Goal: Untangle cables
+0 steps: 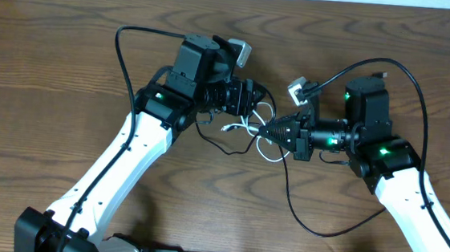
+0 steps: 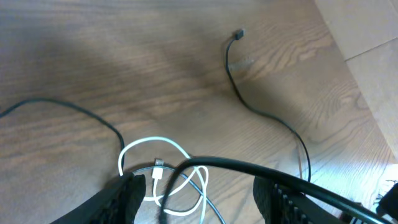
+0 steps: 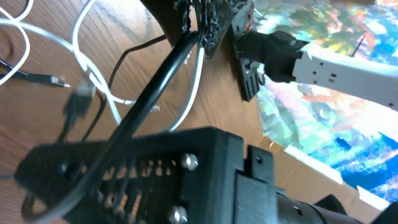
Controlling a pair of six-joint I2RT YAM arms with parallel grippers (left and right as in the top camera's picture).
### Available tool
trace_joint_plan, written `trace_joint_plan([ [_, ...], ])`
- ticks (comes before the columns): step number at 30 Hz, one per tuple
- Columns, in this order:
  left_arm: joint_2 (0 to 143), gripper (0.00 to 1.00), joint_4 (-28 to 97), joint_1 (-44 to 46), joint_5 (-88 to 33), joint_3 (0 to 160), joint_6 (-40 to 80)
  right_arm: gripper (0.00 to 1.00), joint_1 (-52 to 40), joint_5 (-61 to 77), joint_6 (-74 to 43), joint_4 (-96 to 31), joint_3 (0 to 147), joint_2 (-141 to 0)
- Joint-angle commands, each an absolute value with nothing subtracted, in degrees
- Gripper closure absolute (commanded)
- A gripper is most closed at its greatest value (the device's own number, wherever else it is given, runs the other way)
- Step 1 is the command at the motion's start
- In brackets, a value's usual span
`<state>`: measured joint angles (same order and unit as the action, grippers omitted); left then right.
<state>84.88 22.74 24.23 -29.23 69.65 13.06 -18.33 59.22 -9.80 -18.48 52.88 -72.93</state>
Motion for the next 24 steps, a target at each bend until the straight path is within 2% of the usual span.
trace_joint_plan([
  [1, 85.7, 0.38, 23.5, 24.4, -28.8, 69.9, 11.8, 0.99, -18.4, 62.0, -8.9, -18.0, 53.6, -72.2],
  [9, 85.7, 0.4, 24.3, 24.3, -30.8, 69.5, 4.3, 0.99, -18.4, 60.6, -9.0, -18.0, 53.6, -72.2],
  [16, 85.7, 0.42, 22.1, 24.3, -48.0, 69.5, 4.3, 0.99, -18.4, 60.5, -9.0, -18.0, 53.6, -72.2],
  [19, 85.7, 0.47, 21.7, 24.3, -53.7, 69.5, 4.3, 0.99, -18.4, 60.5, -9.0, -18.0, 53.6, -72.2],
  [22, 85.7, 0.61, 22.0, 24.3, -55.0, 69.5, 4.3, 0.99, -18.4, 60.5, -9.0, -18.0, 53.6, -72.2],
  [24, 85.7, 0.62, 22.2, 24.3, -54.8, 69.5, 4.3, 0.99, -18.4, 60.6, -9.0, -18.0, 53.6, -72.2],
])
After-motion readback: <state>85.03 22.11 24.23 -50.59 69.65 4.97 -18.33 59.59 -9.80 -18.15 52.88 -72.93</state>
